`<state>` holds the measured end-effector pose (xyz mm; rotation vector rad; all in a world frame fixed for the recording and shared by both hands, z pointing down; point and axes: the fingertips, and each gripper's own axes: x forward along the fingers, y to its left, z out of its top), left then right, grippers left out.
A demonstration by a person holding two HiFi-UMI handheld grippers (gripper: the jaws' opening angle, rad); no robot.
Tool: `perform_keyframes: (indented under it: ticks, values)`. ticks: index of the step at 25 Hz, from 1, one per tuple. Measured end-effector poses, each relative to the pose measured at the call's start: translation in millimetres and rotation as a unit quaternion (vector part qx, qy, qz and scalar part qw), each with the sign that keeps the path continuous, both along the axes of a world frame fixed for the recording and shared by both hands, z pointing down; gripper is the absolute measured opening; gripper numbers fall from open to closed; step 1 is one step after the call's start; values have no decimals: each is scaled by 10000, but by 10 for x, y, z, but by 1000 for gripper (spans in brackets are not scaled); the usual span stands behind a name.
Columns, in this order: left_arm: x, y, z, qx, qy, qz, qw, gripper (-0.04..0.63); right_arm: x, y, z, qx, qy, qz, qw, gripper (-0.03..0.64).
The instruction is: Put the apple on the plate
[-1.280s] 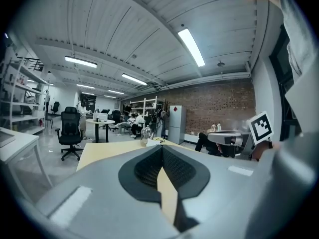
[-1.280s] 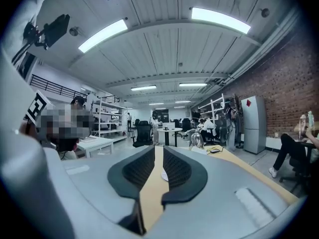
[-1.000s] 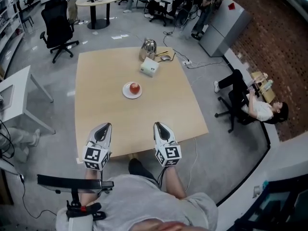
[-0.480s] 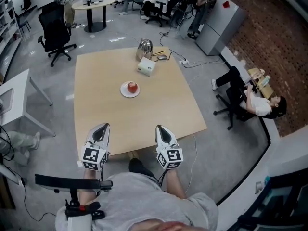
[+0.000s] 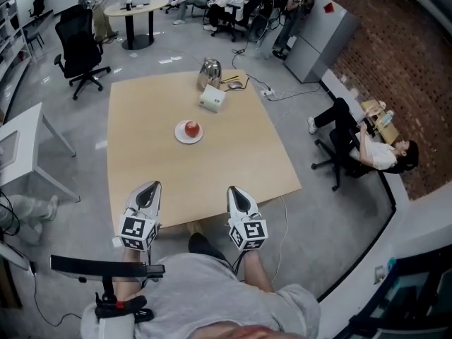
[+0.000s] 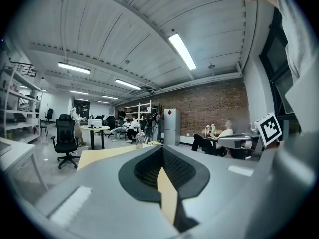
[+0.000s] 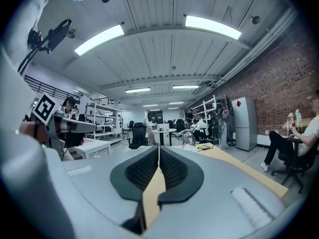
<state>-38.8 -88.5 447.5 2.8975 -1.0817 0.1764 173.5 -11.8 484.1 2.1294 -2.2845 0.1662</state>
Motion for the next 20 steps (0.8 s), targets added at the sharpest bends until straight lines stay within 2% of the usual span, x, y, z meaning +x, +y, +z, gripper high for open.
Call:
perform_keyframes:
  ticks: [20]
  values:
    - [30, -13, -23, 1, -6, 31, 10000, 20, 15, 10, -26, 25, -39, 16, 10000, 6]
